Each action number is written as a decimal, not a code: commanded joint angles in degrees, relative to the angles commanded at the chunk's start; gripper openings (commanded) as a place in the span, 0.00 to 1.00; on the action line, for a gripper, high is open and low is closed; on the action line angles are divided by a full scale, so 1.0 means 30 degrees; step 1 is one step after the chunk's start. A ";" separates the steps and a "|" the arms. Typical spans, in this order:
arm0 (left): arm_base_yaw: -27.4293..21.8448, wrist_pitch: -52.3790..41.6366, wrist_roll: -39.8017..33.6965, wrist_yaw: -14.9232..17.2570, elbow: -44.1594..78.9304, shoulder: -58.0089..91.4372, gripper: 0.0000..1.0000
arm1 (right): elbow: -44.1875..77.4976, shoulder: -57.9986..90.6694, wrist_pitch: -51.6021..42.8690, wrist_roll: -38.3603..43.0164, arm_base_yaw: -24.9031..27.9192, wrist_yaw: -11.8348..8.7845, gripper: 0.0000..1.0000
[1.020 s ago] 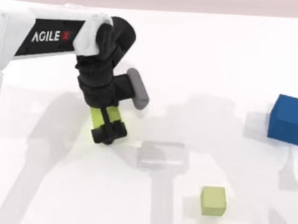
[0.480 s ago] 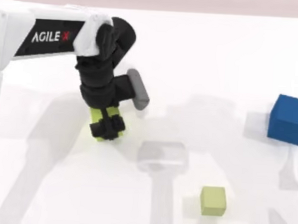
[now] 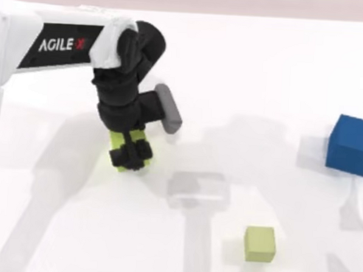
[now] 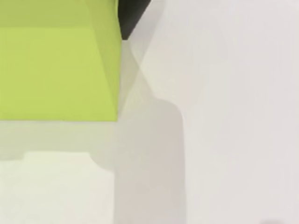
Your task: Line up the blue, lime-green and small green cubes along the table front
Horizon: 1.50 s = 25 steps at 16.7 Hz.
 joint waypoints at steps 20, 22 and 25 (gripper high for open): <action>-0.0475 -0.4815 -0.0419 0.0153 0.2856 -0.2101 0.00 | 0.0000 0.0000 0.0000 0.0000 0.0000 0.0000 1.00; -0.1802 -0.4795 -0.0910 0.0149 0.2335 -0.2619 0.00 | 0.0000 0.0000 0.0000 0.0000 0.0000 0.0000 1.00; -0.4626 -0.4784 -0.1824 0.0162 0.1163 -0.3671 0.00 | 0.0000 0.0000 0.0000 0.0000 0.0000 0.0000 1.00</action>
